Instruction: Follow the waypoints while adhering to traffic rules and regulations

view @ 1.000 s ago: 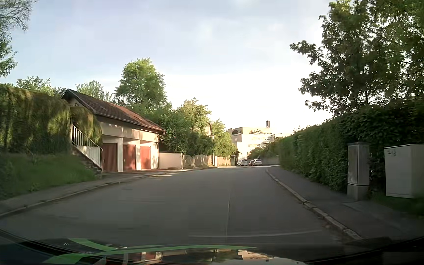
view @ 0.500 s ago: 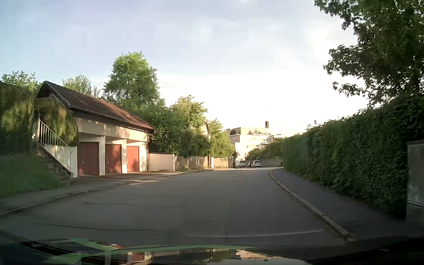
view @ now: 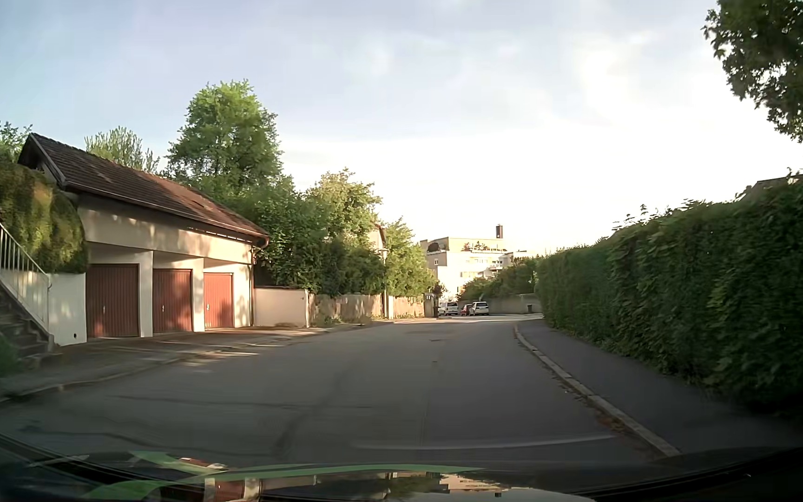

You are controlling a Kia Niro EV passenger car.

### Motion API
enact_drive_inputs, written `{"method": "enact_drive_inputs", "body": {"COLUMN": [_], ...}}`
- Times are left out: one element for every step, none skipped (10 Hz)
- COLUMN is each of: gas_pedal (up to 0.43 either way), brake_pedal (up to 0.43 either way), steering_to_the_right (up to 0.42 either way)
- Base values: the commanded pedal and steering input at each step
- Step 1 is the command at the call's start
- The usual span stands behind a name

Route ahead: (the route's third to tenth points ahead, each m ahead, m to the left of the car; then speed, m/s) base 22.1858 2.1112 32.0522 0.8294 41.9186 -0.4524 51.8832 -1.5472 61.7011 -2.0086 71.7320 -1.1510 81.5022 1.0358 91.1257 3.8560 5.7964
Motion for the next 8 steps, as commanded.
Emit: {"method": "enact_drive_inputs", "body": {"gas_pedal": [0.067, 0.067, 0.067, 0.067, 0.067, 0.067, 0.067, 0.067], "brake_pedal": [0.000, 0.000, 0.000, 0.000, 0.000, 0.000, 0.000, 0.000], "steering_to_the_right": [0.016, 0.016, 0.016, 0.016, 0.012, 0.011, 0.010, 0.012]}}
